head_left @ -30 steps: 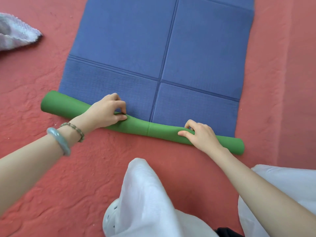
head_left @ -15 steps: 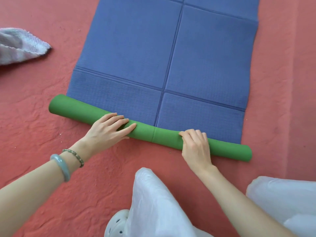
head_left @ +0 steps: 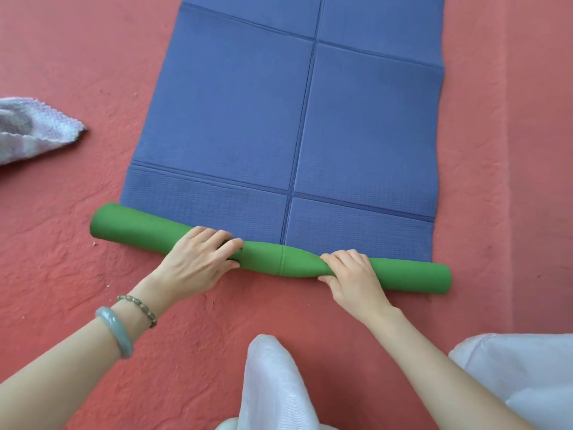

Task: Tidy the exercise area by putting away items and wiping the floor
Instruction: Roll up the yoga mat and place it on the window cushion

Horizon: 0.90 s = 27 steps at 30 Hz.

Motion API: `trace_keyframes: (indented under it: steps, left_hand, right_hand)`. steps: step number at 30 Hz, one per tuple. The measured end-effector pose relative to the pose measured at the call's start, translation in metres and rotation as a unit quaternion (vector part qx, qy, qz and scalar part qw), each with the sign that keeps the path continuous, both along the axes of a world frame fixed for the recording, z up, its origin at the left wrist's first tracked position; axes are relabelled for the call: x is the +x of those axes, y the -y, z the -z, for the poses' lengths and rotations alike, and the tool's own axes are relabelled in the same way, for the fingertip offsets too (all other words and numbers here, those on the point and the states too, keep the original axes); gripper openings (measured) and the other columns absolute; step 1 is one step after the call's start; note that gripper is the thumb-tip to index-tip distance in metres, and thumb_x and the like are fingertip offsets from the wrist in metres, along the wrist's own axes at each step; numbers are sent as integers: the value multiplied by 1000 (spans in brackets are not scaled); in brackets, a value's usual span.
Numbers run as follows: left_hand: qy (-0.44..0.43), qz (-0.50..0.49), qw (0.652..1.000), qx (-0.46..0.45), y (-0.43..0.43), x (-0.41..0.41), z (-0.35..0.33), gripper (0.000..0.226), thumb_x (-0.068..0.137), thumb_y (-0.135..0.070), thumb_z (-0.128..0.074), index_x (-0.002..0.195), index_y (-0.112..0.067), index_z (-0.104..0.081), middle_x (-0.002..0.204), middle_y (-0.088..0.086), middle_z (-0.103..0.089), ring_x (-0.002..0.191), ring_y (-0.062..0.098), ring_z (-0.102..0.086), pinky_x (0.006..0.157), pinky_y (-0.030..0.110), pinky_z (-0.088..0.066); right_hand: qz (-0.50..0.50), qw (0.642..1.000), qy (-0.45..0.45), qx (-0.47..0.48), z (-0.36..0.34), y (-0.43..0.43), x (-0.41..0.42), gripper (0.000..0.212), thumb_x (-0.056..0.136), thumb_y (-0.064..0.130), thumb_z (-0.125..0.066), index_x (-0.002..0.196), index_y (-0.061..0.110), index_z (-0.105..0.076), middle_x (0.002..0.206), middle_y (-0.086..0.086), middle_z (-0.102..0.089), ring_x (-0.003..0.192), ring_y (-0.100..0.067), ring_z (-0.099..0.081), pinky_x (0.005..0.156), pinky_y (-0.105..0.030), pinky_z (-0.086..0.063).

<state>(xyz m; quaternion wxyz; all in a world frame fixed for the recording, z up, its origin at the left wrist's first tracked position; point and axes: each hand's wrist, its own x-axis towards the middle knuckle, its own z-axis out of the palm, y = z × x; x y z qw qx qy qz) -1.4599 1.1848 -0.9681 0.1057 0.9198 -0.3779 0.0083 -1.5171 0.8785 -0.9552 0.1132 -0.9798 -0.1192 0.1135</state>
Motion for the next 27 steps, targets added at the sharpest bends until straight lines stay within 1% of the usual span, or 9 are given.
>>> trace_keyframes:
  steps: [2,4,7,12,15,18,20,24,27]
  left_hand:
    - [43,-15,999,-17,-1,-1,3,32,92,-39,-47,110,-13,-52,104,11,-62,79,29,-61,78,39,-44]
    - [70,-28,997,-1,-2,-1,7,45,90,-46,-50,117,-11,-55,109,13,-60,92,31,-59,86,45,-45]
    - [70,-36,995,61,1,-2,17,63,85,-56,-47,123,-7,-55,112,13,-59,104,31,-55,96,47,-38]
    - [52,-14,995,85,12,25,18,62,84,-58,-40,110,-3,-55,97,12,-61,86,30,-53,86,44,-37]
    - [51,10,995,80,11,36,19,60,86,-59,-39,103,-4,-55,88,10,-59,75,29,-53,78,42,-36]
    - [46,15,995,86,14,46,18,57,88,-60,-36,96,-6,-54,81,8,-55,70,28,-51,71,40,-36]
    - [38,18,995,92,15,52,19,57,88,-61,-34,94,-8,-54,78,7,-52,68,27,-49,67,39,-36]
    - [44,11,995,86,13,48,21,59,89,-60,-33,109,-9,-53,86,8,-56,70,28,-49,69,39,-35]
    - [51,-4,994,96,16,42,16,57,87,-59,-34,116,-12,-50,91,9,-57,71,28,-50,71,39,-34]
  right_hand:
    - [7,998,-60,16,-6,1,14,31,81,33,-58,102,12,-66,87,-2,-64,82,-28,-58,75,-39,-48]
    - [28,988,-150,25,-15,2,31,31,89,31,-58,115,15,-62,101,-4,-63,98,-28,-54,87,-38,-42]
    - [96,954,-280,47,-22,1,56,26,89,29,-60,115,21,-60,106,-2,-61,102,-24,-53,85,-32,-39]
    - [150,922,-354,45,-24,-3,80,32,89,29,-61,120,22,-56,104,-3,-54,88,-20,-51,74,-27,-36]
    - [150,931,-332,1,-22,-8,82,40,88,31,-63,125,21,-53,120,-5,-48,114,-24,-45,90,-31,-37]
    - [139,957,-251,-48,-20,-10,87,49,79,37,-72,117,18,-49,115,-4,-45,114,-25,-40,96,-35,-31]
    - [118,968,-204,-84,-23,-9,95,53,72,44,-76,106,18,-44,107,0,-49,106,-23,-43,89,-34,-31]
    - [-35,982,-164,-88,-32,-4,91,36,80,42,-68,89,17,-44,89,-1,-48,92,-21,-50,67,-31,-34]
    - [-198,972,-44,-122,-31,7,78,45,62,43,-82,75,10,-55,68,-3,-53,61,-21,-57,41,-25,-36]
